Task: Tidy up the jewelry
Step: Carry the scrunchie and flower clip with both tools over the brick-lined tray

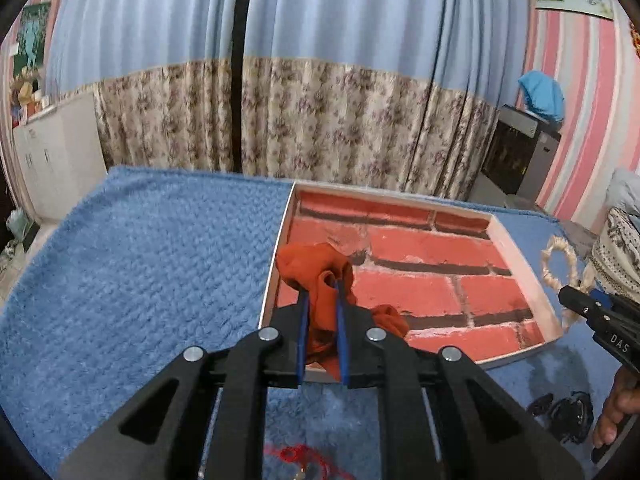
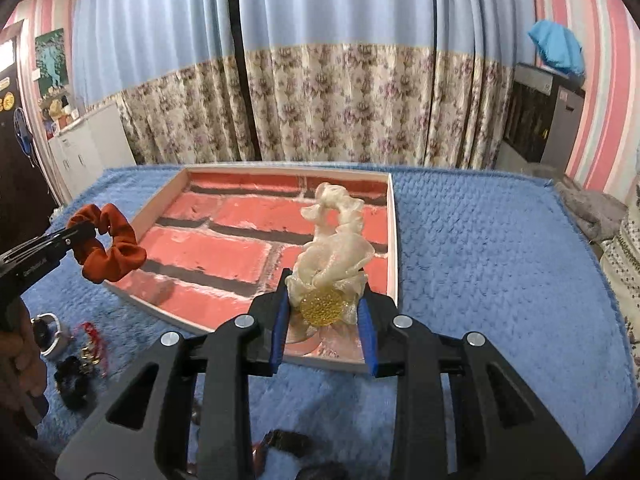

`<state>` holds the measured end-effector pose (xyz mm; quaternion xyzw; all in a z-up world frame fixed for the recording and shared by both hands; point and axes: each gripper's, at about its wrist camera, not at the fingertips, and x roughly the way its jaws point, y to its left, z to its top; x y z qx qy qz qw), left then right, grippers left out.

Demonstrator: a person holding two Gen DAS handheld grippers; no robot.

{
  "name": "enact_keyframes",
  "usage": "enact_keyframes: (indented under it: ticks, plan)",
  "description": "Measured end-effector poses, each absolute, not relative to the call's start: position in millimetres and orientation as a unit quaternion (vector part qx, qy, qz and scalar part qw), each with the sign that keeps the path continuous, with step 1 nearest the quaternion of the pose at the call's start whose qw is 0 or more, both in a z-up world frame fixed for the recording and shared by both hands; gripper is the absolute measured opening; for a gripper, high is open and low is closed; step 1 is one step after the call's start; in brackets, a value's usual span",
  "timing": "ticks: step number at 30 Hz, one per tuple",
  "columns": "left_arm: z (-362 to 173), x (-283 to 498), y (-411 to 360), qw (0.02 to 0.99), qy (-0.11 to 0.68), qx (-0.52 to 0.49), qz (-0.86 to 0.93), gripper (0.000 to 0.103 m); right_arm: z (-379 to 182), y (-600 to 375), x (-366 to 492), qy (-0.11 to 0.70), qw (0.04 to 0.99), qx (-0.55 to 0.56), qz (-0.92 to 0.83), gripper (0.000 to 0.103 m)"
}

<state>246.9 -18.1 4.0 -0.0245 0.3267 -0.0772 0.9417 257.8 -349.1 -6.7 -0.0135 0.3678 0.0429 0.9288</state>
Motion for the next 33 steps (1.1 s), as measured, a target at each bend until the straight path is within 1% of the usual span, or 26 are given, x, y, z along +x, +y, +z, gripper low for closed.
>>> enact_keyframes:
  ticks: [8, 11, 18, 28, 30, 31, 33]
  plan:
    - [-30, 271, -13, 0.917, 0.392, -0.029, -0.067, 0.012, -35, -356, 279, 0.421, 0.906, -0.009, 0.038, 0.031]
    - [-36, 273, -11, 0.912, 0.404, -0.032, -0.066, 0.012, -46, -356, 281, 0.439, 0.897, -0.010, 0.042, 0.031]
    - [-37, 262, -13, 0.910, 0.410, -0.018, -0.060, 0.012, -56, -363, 280, 0.462, 0.886, -0.003, 0.039, 0.033]
    - [-34, 253, -14, 0.910, 0.411, -0.020, -0.059, 0.013, -56, -371, 273, 0.459, 0.887, -0.007, 0.048, 0.034]
    - [-33, 255, -15, 0.908, 0.413, -0.021, -0.063, 0.013, -56, -372, 273, 0.459, 0.887, -0.004, 0.051, 0.038]
    - [-32, 255, -16, 0.909, 0.412, -0.019, -0.064, 0.016, -56, -372, 274, 0.458, 0.887, -0.004, 0.053, 0.039]
    - [-31, 257, -18, 0.910, 0.410, -0.011, -0.062, 0.016, -56, -371, 275, 0.456, 0.888, -0.006, 0.055, 0.043]
